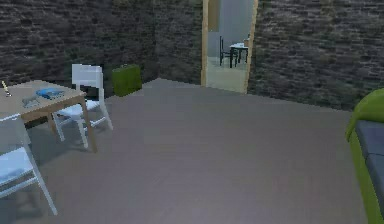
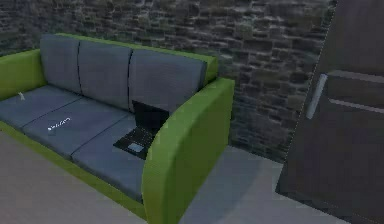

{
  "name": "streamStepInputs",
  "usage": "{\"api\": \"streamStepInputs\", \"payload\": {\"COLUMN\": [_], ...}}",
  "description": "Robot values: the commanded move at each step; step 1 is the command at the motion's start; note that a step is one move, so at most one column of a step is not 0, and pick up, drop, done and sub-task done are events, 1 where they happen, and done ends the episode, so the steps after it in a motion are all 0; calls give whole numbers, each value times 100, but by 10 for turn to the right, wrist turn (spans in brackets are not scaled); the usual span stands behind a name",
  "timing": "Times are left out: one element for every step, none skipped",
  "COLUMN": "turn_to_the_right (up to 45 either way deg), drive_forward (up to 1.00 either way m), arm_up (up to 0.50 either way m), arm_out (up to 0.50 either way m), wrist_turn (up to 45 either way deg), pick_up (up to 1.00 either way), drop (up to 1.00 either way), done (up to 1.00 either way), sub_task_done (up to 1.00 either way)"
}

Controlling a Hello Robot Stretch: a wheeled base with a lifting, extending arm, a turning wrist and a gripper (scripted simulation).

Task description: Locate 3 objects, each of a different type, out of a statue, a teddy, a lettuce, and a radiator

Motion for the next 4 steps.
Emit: {"api": "streamStepInputs", "payload": {"turn_to_the_right": [0,-450,-270,0], "drive_forward": [55,0,0,70], "arm_up": [0,0,0,0], "arm_out": [0,0,0,0], "wrist_turn": [0,0,0,0], "pick_up": [0,0,0,0], "drop": [0,0,0,0], "done": [0,0,0,0], "sub_task_done": [0,0,0,0]}}
